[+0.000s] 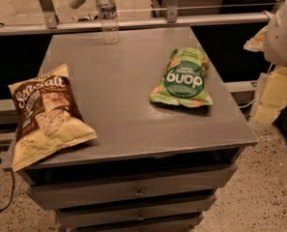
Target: Pick green rice chip bag
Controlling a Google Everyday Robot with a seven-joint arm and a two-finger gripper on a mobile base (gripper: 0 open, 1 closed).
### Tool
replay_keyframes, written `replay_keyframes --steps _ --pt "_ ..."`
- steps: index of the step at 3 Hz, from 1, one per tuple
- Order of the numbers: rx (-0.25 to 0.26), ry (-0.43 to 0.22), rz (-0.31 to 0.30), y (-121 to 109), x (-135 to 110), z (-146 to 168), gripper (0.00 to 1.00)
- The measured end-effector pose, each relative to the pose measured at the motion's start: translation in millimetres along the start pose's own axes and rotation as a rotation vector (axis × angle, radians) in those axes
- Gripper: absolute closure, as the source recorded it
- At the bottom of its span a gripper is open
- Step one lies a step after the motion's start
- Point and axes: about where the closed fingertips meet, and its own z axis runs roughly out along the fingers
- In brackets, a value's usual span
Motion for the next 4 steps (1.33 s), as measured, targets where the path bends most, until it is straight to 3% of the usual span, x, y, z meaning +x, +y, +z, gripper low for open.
replay_keyframes --steps 2,3,4 --pt "0.01 -0.015 0.012 -2.1 0.9 -0.6 0.0" --pt "0.031 -0.068 0.07 -27.0 3.3 18.5 0.0" --pt "0.079 -0.147 0.116 -69.1 -6.6 49.4 0.0"
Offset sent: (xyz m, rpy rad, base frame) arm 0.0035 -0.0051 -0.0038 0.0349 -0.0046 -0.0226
